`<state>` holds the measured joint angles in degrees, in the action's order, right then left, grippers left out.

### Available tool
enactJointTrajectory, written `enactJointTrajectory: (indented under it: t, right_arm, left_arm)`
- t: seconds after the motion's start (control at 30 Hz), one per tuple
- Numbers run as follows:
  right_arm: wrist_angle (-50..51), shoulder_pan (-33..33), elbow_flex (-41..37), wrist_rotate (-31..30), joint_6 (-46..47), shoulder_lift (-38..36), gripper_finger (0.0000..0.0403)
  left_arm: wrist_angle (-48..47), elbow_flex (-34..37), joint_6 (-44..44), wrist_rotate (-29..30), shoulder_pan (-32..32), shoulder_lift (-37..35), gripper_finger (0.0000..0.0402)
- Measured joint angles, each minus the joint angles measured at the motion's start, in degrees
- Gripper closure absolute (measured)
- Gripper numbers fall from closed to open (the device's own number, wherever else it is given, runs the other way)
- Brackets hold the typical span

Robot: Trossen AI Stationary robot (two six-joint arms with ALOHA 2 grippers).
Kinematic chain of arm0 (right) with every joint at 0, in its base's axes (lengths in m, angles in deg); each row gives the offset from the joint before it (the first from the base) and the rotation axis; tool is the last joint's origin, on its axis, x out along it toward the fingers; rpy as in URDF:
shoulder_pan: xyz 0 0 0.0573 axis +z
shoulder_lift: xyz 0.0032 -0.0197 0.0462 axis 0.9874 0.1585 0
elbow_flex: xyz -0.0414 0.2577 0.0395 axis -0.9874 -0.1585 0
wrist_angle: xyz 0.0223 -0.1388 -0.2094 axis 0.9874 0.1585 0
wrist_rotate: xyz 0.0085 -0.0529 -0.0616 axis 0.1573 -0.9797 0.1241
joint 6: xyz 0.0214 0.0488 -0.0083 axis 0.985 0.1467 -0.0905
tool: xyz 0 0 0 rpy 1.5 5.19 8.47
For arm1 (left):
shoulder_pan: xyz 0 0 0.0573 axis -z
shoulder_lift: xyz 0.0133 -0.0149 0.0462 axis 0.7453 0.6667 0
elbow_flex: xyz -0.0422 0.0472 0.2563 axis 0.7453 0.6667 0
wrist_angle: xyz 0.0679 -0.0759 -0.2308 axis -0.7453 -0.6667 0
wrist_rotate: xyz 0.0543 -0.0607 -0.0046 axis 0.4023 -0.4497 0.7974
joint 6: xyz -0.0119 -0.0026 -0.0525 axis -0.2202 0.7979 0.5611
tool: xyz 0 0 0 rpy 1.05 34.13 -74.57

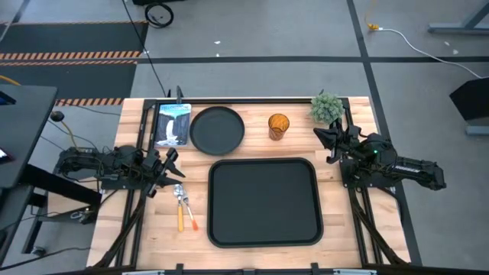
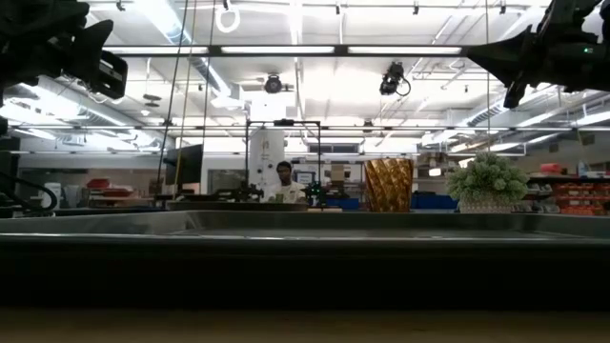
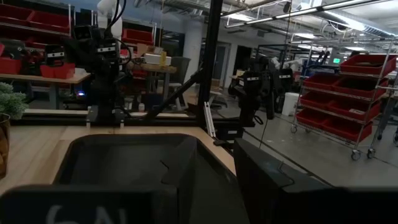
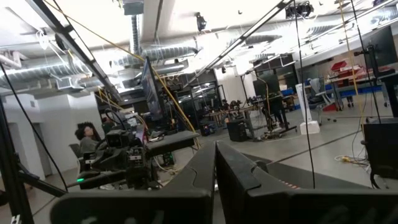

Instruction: Pick and place plate/cup/fork/spoon on tray

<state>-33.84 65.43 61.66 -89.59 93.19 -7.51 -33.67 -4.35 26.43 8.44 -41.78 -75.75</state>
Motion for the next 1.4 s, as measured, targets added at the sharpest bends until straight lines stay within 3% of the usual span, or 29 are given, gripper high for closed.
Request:
enactJointTrajectory:
  t: [0.17,0.27,0.4,0.5,0.9,1.17,1.27,1.4]
  right_arm:
    - [0.0,0.0,0.0,0.0,0.0,0.0,0.0384]
    - [0.0,0.0,0.0,0.0,0.0,0.0,0.0384]
    - [0.0,0.0,0.0,0.0,0.0,0.0,0.0384]
    - [0.0,0.0,0.0,0.0,0.0,0.0,0.0384]
    - [0.0,0.0,0.0,0.0,0.0,0.0,0.0384]
    - [-0.1,0.0,0.0,0.0,-0.6,0.0,0.0384]
    - [-1.5,-0.1,0.0,-0.1,-5.6,0.0,0.0384]
    - [-1.4,0.0,0.0,1.6,-4.2,0.0,0.0384]
  left_arm:
    - [0.2,0.0,0.0,0.0,0.0,0.0,0.0285]
    - [6.0,0.0,0.4,2.1,-0.1,0.0,0.0285]
    - [11.7,0.0,12.7,3.4,-0.1,0.0,0.0285]
    - [10.8,0.0,18.2,3.3,-0.1,0.0,0.0285]
    - [11.0,0.0,19.5,5.5,-0.1,0.0,0.0285]
    - [7.1,0.0,7.5,10.0,-0.1,0.2,0.0285]
    - [4.9,0.0,3.6,14.9,-0.1,1.5,0.0285]
    - [7.5,0.0,-3.6,24.8,-0.1,4.8,0.0285]
